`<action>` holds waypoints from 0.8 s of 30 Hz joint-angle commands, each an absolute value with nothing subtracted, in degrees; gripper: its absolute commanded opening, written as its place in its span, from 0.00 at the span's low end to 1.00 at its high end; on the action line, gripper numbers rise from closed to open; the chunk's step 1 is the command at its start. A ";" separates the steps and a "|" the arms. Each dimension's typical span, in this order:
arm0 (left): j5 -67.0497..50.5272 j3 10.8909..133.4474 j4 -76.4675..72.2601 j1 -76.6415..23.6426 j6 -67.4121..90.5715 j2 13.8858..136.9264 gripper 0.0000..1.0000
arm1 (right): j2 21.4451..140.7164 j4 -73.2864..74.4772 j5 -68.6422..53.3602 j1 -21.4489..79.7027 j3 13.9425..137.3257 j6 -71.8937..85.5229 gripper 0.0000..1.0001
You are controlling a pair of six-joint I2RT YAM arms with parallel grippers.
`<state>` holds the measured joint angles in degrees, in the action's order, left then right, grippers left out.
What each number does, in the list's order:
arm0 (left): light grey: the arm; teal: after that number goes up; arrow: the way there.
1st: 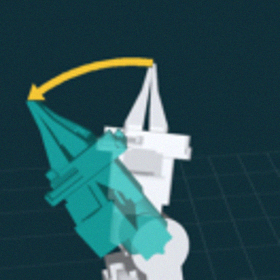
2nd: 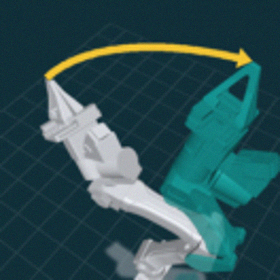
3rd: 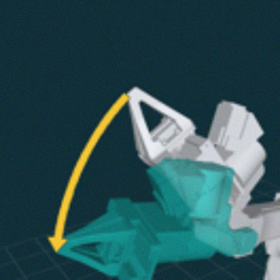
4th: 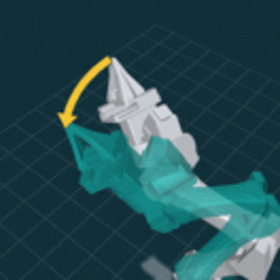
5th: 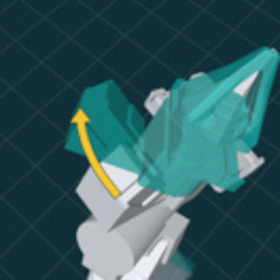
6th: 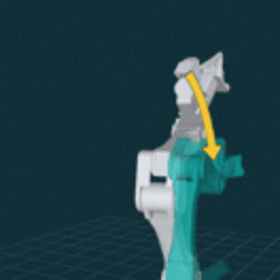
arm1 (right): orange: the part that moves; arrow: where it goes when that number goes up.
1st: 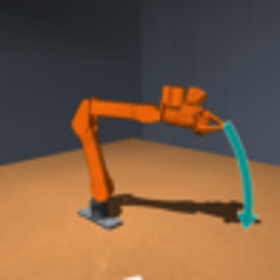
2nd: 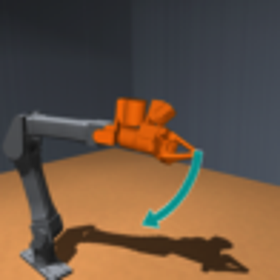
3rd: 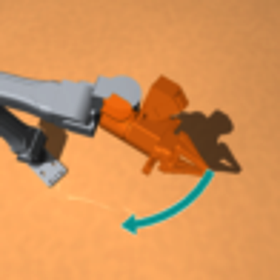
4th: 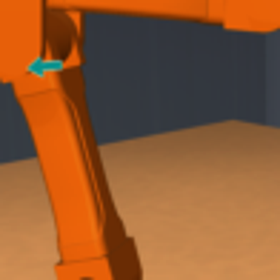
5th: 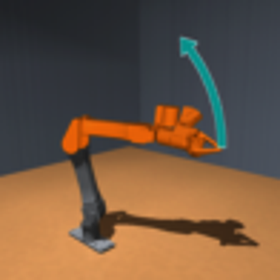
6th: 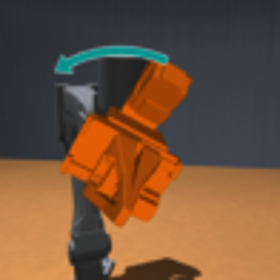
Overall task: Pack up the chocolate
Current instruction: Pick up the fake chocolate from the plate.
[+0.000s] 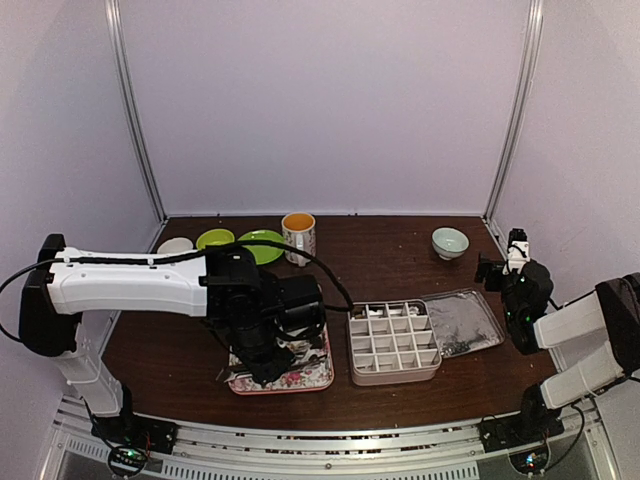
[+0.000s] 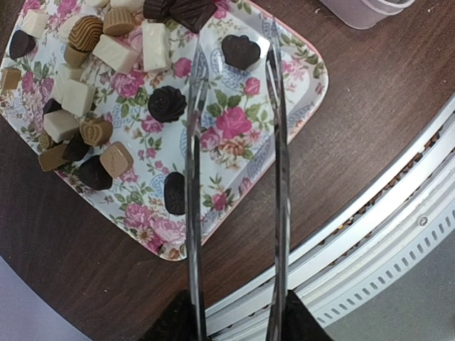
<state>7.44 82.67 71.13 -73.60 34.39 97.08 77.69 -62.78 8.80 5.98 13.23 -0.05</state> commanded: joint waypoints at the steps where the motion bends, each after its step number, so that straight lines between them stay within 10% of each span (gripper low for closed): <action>1: 6.43 82.72 69.85 -73.86 34.02 95.13 0.40 | 77.78 -62.92 9.18 5.56 13.92 0.00 1.00; 24: 9.68 87.05 74.06 -74.26 34.43 99.64 0.28 | 77.83 -62.93 9.20 5.52 13.97 0.00 1.00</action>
